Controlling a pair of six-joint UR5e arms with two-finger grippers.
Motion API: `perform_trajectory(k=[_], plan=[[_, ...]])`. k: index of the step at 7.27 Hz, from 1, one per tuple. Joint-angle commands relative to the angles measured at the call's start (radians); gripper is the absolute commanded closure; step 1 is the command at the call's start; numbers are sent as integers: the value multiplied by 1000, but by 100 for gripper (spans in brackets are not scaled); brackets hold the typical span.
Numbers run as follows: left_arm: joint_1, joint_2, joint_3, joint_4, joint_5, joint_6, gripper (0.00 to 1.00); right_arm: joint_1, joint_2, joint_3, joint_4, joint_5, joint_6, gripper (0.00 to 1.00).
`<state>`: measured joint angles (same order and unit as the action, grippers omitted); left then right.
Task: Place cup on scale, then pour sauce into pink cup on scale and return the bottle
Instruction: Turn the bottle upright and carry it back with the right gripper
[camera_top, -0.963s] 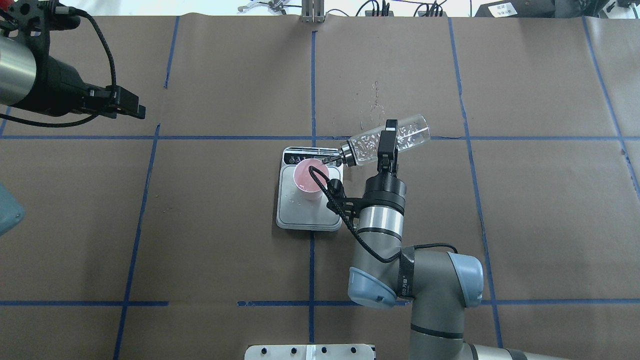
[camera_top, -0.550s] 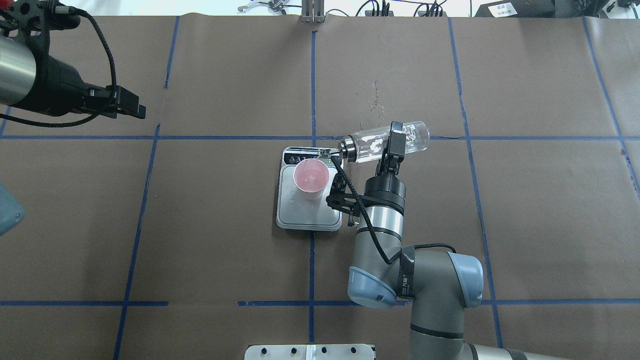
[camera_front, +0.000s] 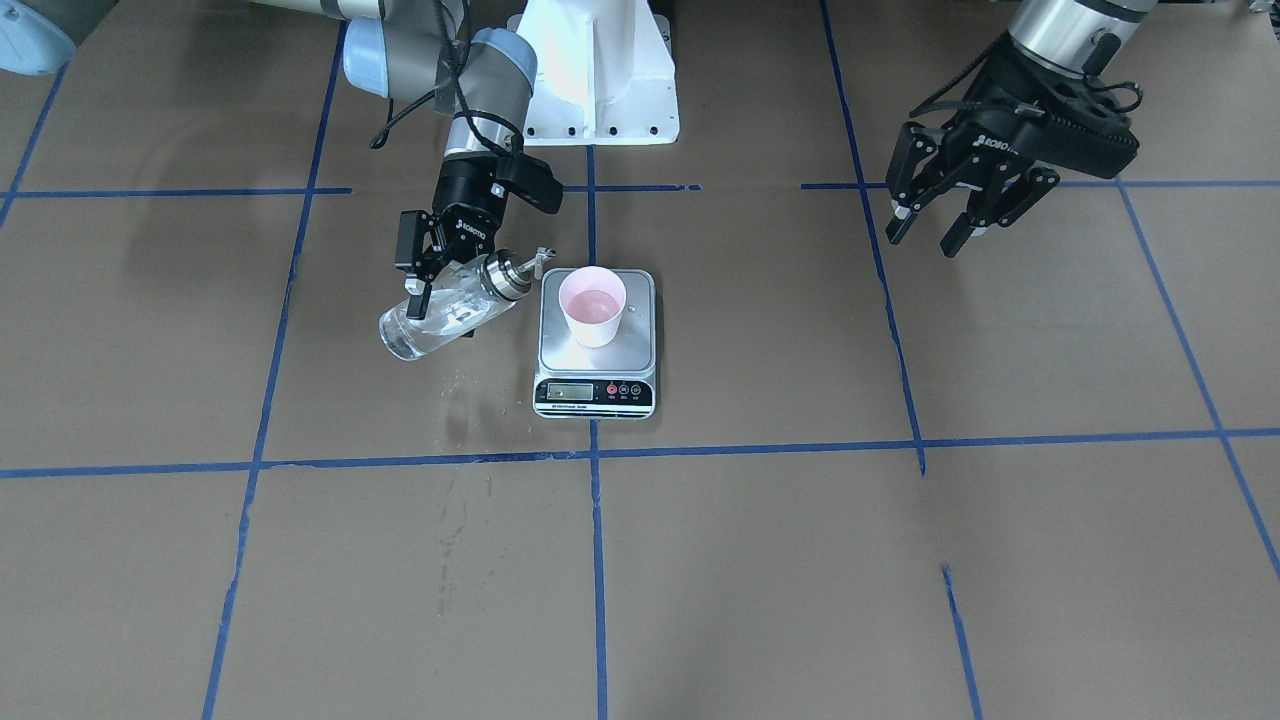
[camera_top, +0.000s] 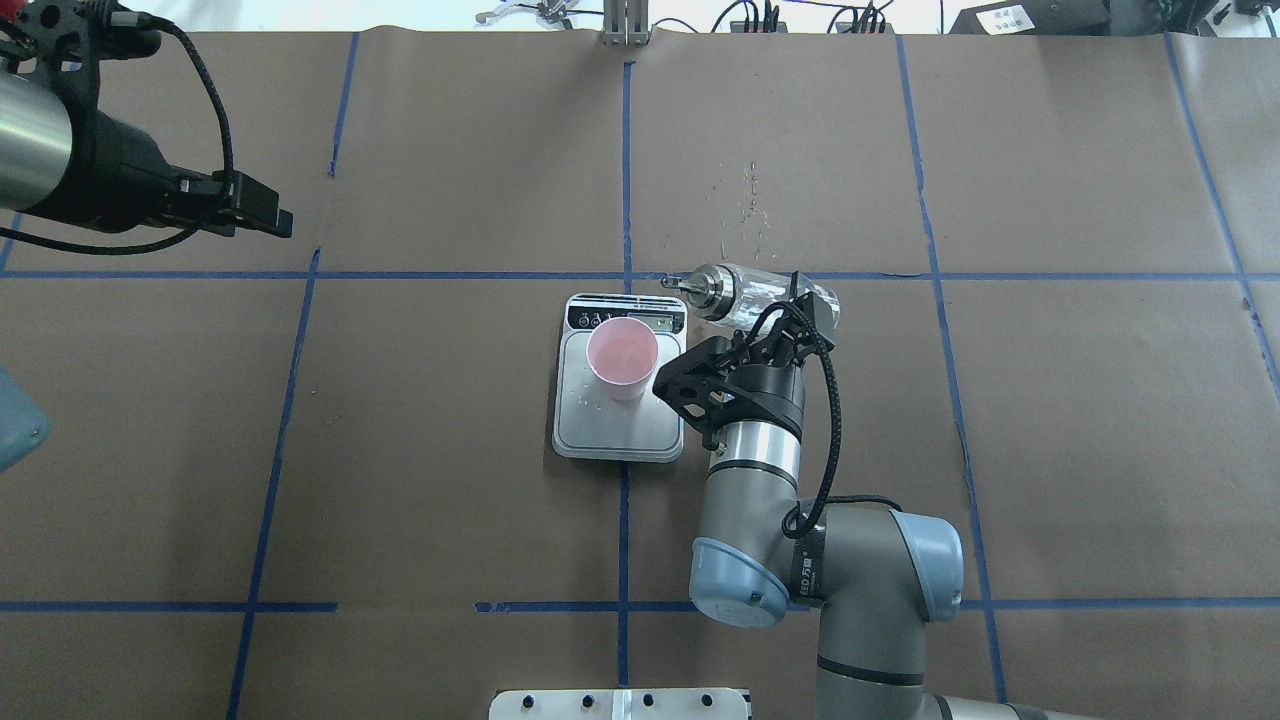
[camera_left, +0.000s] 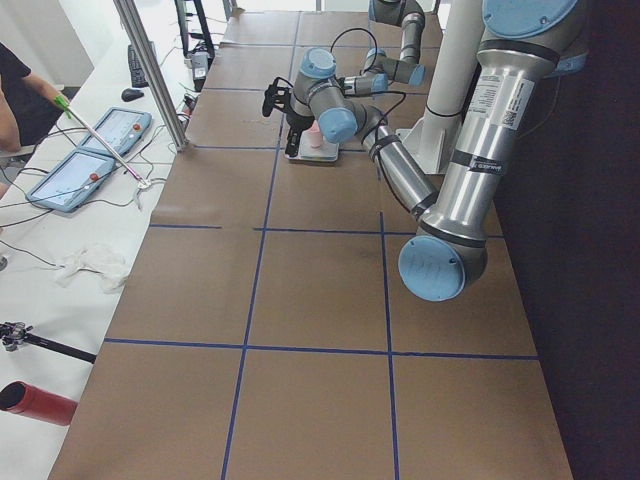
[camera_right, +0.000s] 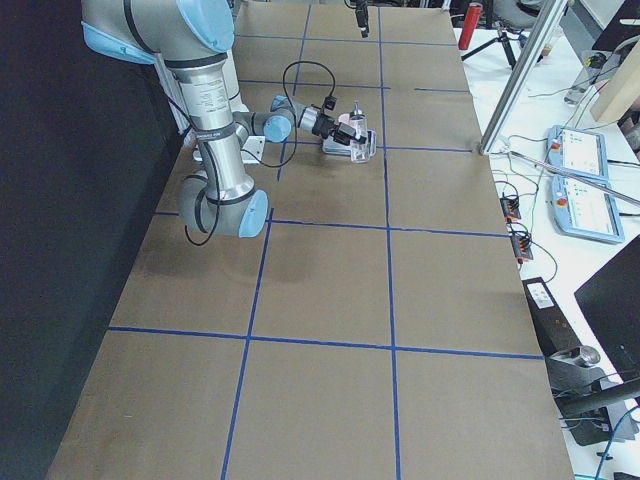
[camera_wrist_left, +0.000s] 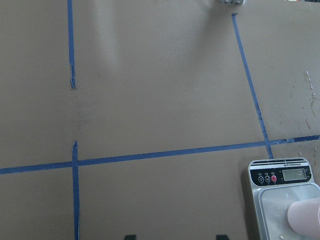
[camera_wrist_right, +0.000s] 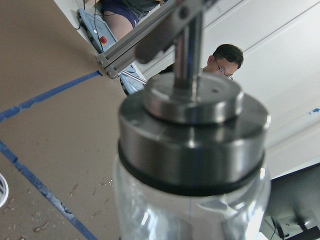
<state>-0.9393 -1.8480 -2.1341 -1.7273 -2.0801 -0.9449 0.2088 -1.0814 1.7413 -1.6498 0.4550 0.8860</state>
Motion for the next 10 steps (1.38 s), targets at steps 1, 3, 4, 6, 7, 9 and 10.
perform_trajectory(k=[1,3,4,6,7,9,10], plan=[[-1,0,-3,2,0,0,38,12,-9,-2,221,108,195,100],[-1,-2,-4,2,0,0,38,24,-54,35,272,114,493,100],[-1,-2,-9,3,-8,-2,38,32,-119,113,274,152,505,100],[-1,-4,0,-5,-26,0,38,61,-236,195,274,198,604,100],[-1,-4,-4,-5,-26,1,38,75,-279,196,274,223,635,100],[-10,21,5,3,-15,40,39,75,-365,195,332,231,698,100],[-36,59,8,5,-12,143,39,72,-380,190,356,231,702,100]])
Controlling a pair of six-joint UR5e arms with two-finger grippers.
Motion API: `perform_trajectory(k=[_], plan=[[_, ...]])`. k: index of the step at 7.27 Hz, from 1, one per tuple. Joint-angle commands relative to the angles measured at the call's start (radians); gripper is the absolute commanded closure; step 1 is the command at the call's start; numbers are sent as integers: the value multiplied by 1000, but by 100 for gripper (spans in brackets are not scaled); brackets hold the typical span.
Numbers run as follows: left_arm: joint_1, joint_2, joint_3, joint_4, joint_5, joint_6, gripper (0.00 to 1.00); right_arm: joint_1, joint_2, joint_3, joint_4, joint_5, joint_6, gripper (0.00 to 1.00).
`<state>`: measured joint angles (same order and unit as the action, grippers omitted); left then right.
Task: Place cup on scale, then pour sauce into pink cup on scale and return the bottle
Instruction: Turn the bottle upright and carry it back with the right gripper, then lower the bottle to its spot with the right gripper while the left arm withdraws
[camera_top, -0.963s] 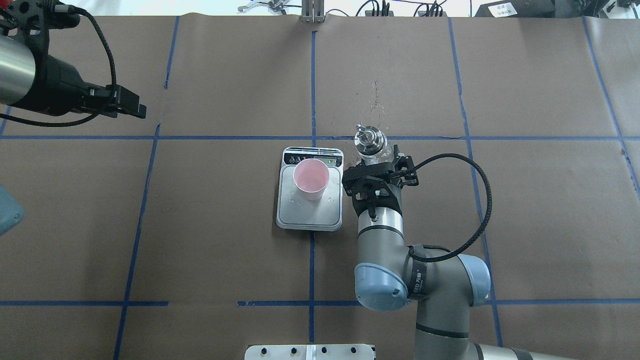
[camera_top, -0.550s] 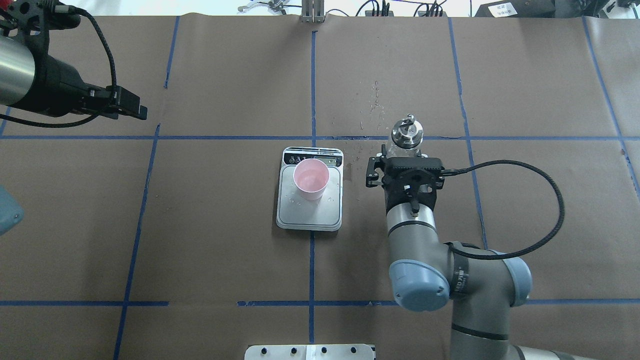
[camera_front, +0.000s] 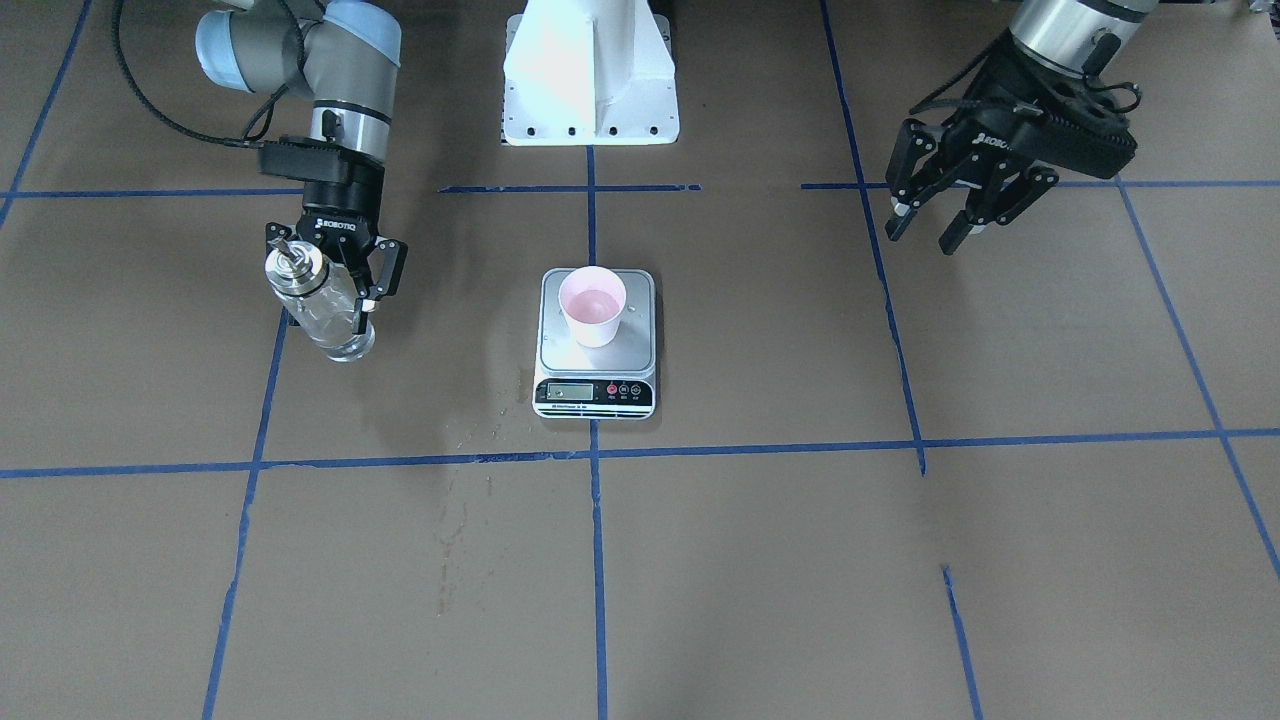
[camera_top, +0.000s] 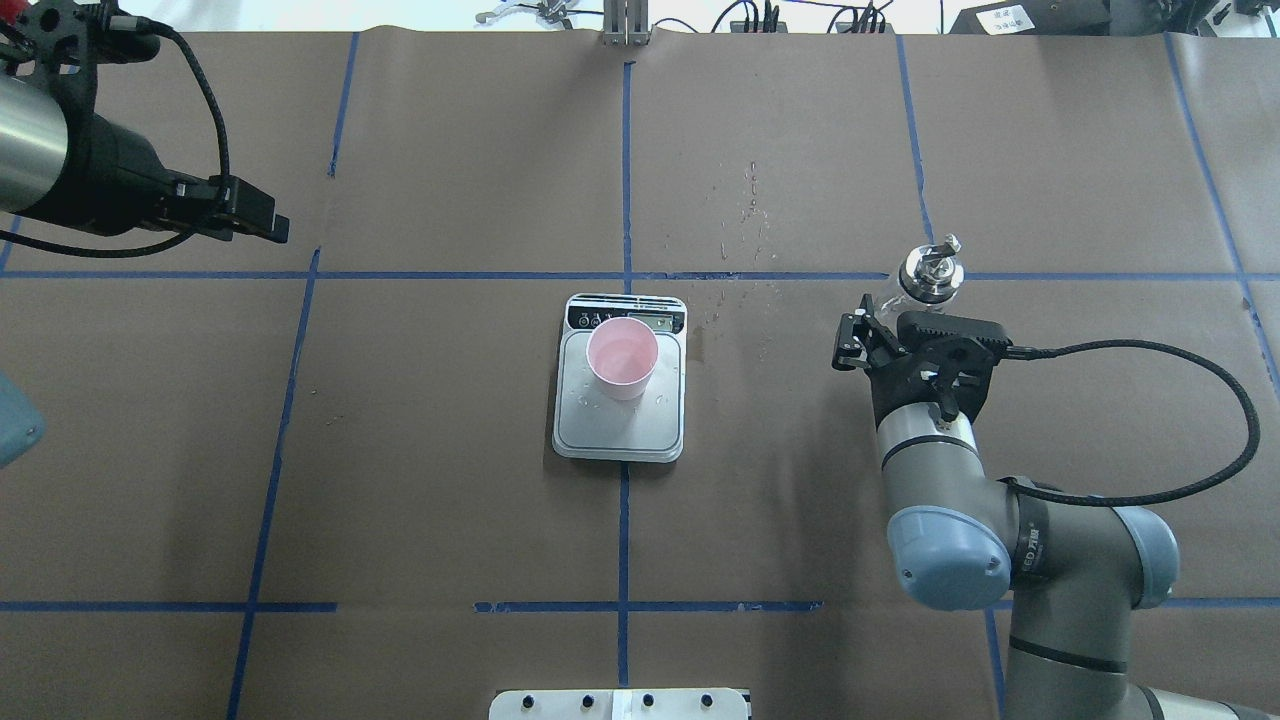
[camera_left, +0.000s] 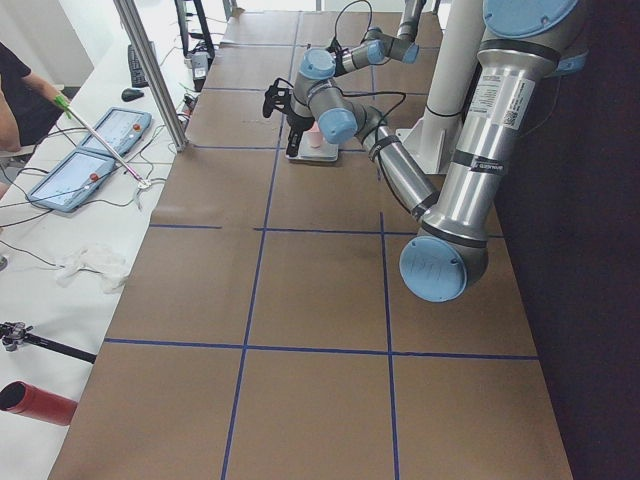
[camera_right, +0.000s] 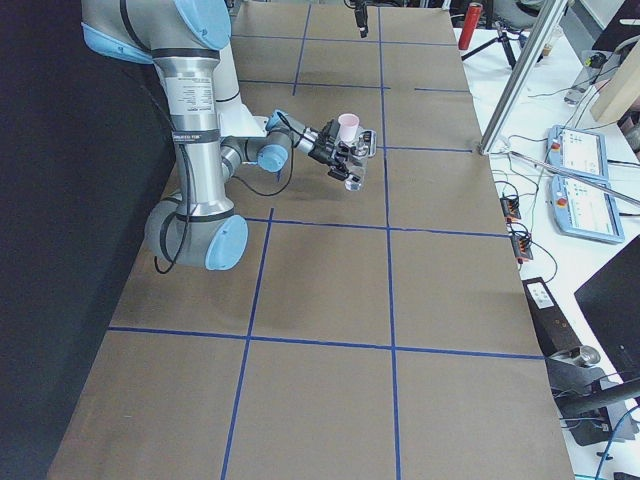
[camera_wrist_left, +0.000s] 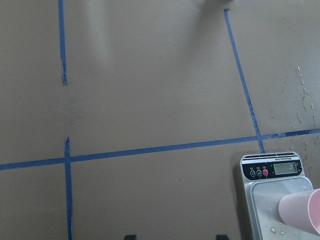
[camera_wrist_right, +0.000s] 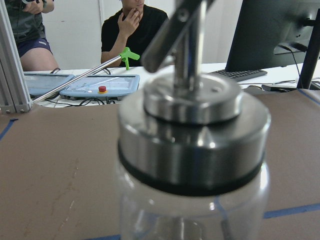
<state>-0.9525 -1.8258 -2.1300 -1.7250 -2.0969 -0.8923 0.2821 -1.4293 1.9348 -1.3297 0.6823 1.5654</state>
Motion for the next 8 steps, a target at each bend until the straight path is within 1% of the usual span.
perform_trajectory(k=[1,2,3,4,5,6,7,8], plan=[[-75,84,8,2,5,198,39,-1,-39,-17,41,5,37,100],[-162,150,18,5,-2,354,39,-1,-60,-29,43,5,74,100],[-222,160,59,22,-3,434,39,-1,-69,-42,43,5,81,100],[-256,161,91,30,-3,505,39,-1,-74,-46,43,5,97,100],[-278,163,104,30,-5,545,39,-3,-71,-48,43,16,125,100],[-278,163,104,32,-5,547,39,-4,-68,-57,43,17,130,100],[-278,163,104,30,-5,546,39,-6,-62,-88,44,17,130,100],[-278,163,102,32,-5,547,39,-6,-62,-91,43,16,131,100]])
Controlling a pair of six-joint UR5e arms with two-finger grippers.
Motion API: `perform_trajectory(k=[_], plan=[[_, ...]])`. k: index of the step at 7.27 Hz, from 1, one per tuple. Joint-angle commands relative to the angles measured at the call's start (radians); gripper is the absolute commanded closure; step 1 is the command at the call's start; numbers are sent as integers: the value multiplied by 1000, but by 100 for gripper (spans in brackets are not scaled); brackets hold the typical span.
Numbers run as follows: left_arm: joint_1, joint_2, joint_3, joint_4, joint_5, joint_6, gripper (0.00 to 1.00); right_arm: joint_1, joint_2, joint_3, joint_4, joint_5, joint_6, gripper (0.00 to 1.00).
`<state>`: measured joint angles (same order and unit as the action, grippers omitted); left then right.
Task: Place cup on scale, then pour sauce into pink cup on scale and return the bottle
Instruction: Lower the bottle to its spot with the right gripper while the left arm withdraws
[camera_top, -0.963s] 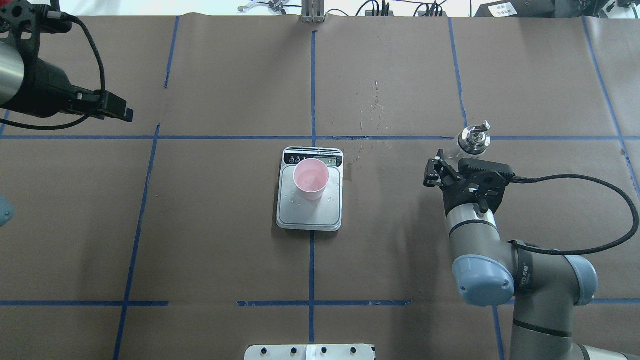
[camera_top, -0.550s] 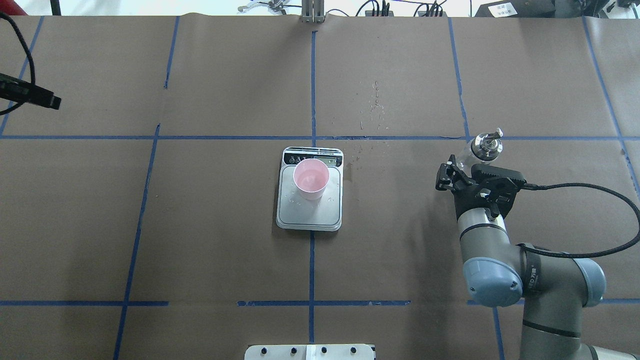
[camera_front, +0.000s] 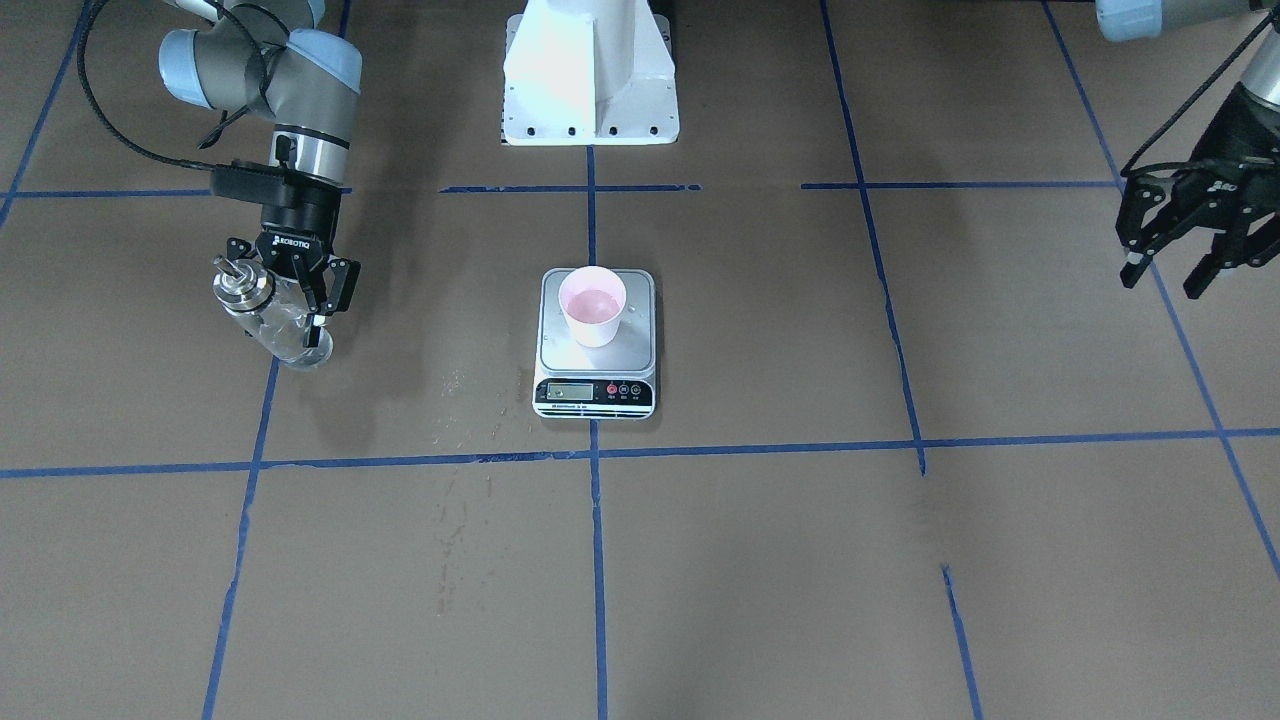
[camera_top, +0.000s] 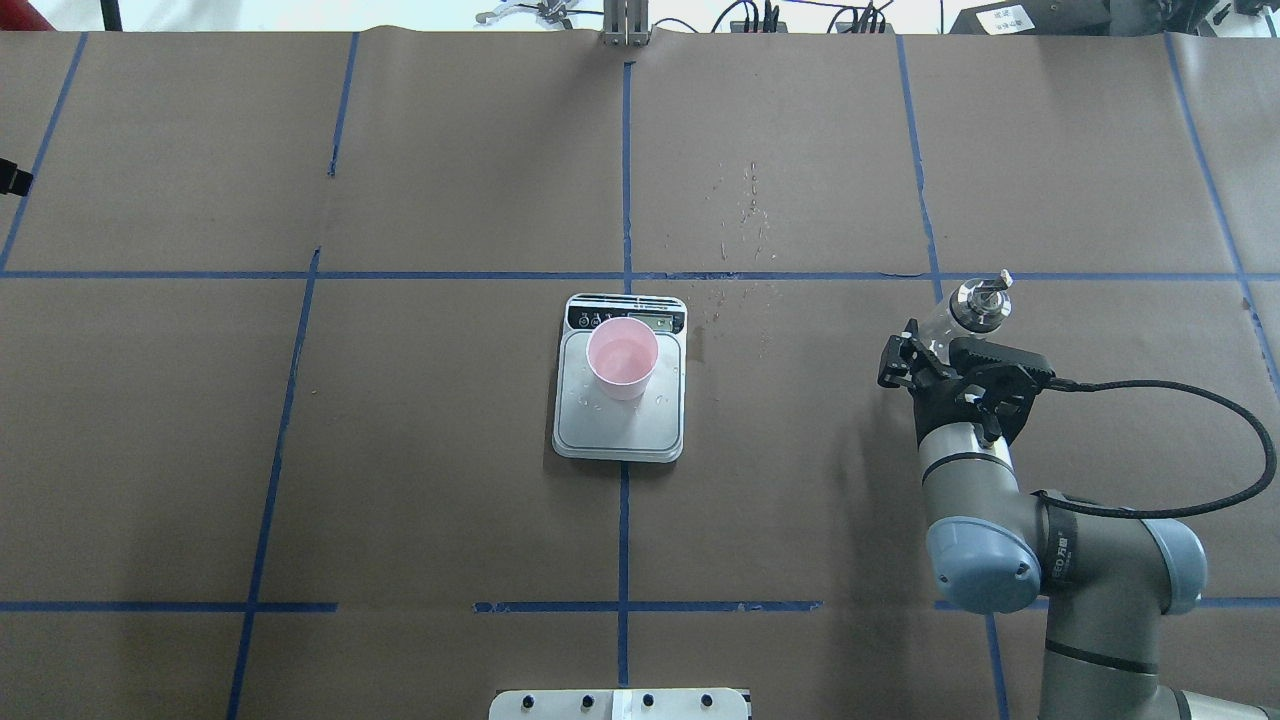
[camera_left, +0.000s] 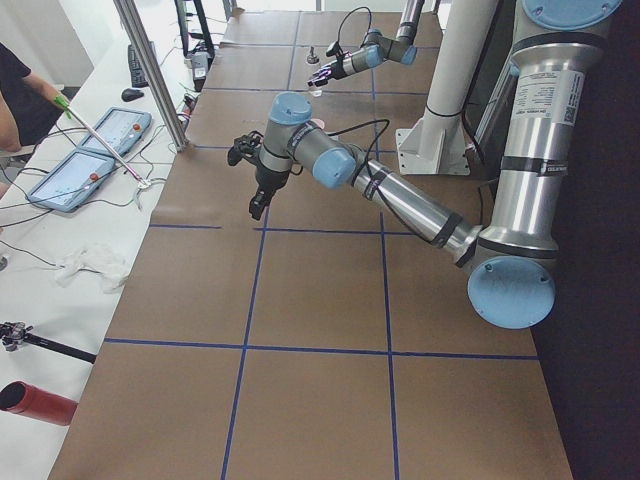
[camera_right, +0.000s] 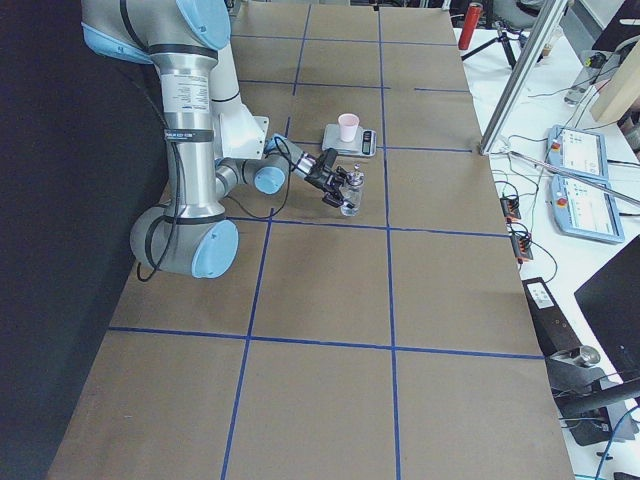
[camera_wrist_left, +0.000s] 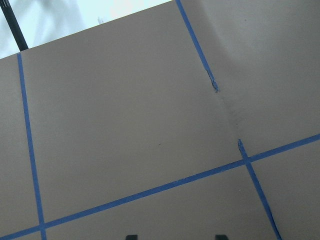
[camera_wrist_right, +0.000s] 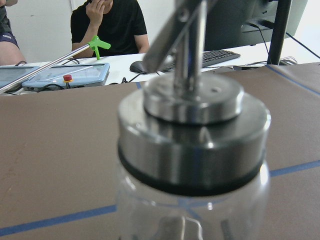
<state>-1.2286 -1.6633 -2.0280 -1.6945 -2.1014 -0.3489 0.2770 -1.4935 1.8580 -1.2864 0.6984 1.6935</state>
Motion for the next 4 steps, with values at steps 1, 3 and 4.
perform_trajectory(k=[1,3,4], plan=[[-2,0,-1,1,0,4,39,-2,2,-17,-1,0,15,100],[-2,0,0,-1,0,4,39,-2,1,-17,-1,1,22,100],[-2,0,0,-1,0,4,39,-5,1,-19,-1,3,26,100]])
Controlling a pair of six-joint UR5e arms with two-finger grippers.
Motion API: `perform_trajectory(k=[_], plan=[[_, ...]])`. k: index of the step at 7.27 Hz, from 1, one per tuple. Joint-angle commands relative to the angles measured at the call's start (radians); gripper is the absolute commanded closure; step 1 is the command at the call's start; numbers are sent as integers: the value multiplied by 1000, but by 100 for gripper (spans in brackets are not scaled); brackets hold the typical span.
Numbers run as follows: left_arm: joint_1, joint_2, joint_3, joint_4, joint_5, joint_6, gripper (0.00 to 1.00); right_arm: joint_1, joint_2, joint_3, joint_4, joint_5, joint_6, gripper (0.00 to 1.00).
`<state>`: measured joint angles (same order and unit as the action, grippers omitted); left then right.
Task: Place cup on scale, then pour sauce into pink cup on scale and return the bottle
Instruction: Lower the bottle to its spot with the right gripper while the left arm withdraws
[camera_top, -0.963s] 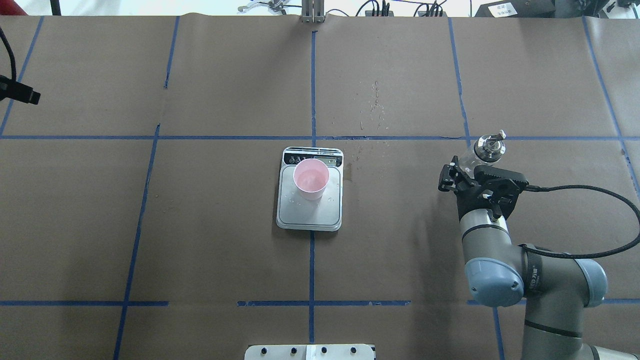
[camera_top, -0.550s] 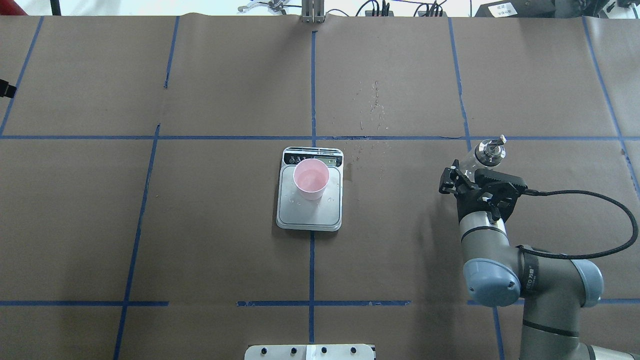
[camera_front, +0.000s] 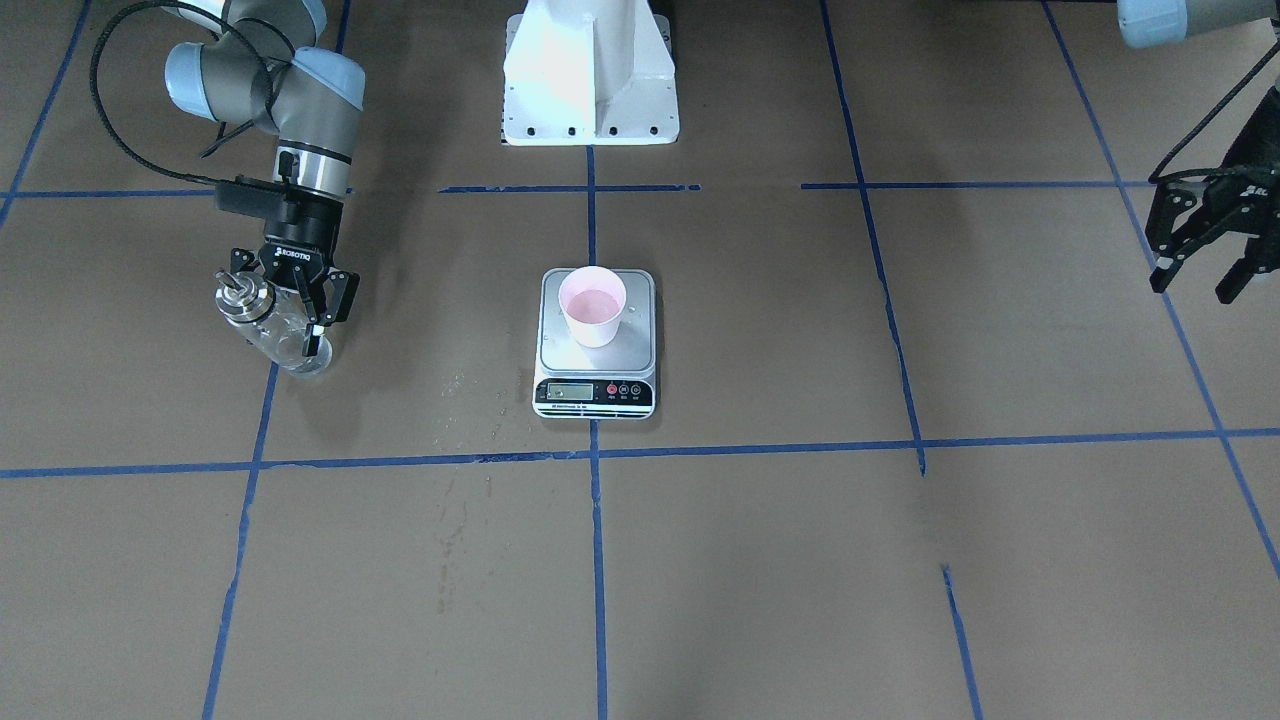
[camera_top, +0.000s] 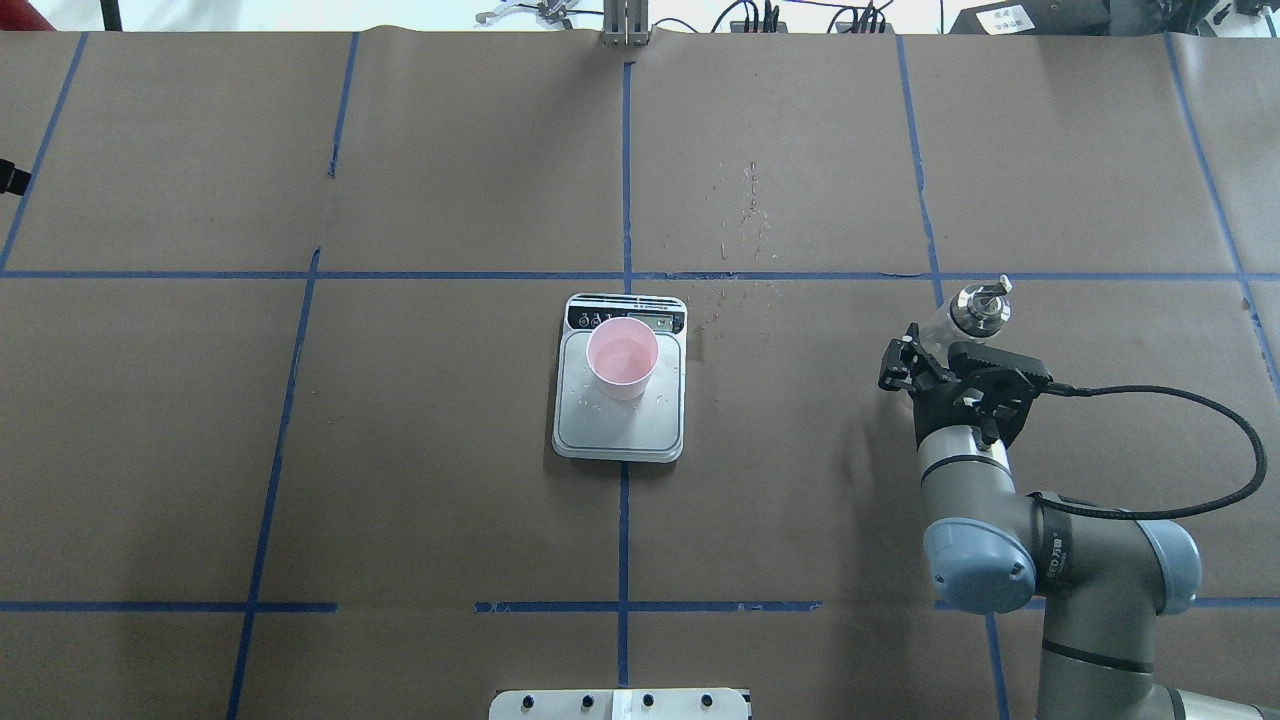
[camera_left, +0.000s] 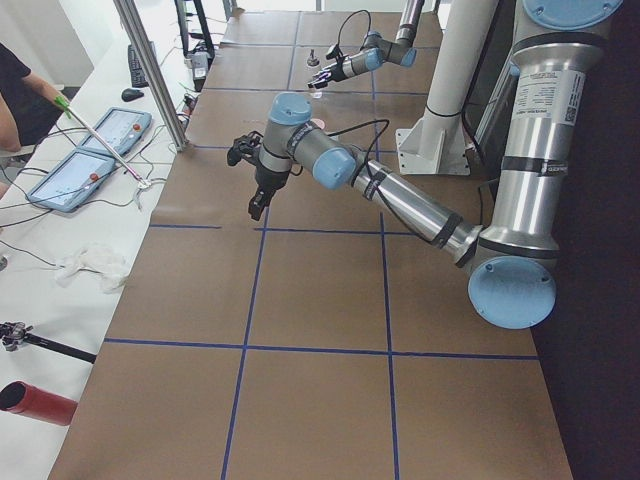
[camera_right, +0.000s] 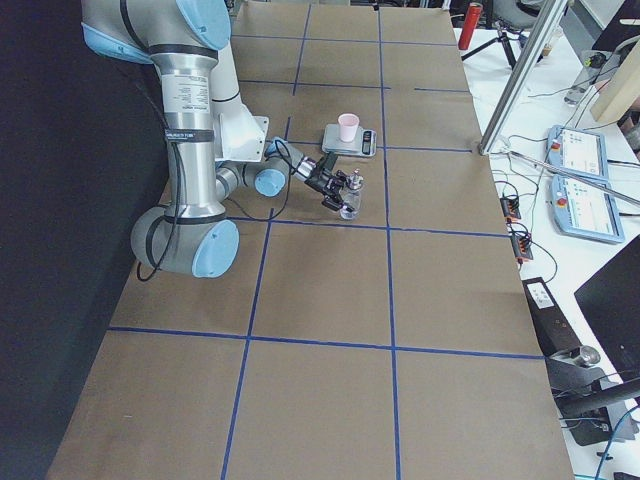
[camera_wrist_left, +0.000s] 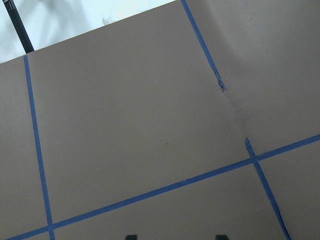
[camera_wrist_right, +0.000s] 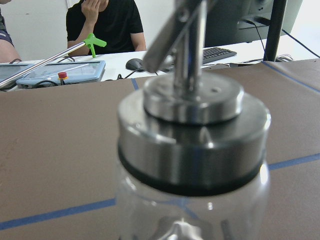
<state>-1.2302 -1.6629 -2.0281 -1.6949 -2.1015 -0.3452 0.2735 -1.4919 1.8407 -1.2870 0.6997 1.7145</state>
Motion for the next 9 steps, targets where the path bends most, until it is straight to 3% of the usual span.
perform_trajectory(k=[1,4,5,6,9], plan=[[0,0,-1,0,0,0,39,-3,-2,-17,0,0,7,100],[0,0,-1,0,0,0,39,-5,7,-44,3,0,8,100],[-2,0,-1,0,0,0,39,-5,6,-44,3,0,10,31],[-2,0,-6,0,0,0,39,-5,7,-44,3,0,23,0],[-2,0,-7,1,0,0,39,-10,15,-40,5,-3,40,0]])
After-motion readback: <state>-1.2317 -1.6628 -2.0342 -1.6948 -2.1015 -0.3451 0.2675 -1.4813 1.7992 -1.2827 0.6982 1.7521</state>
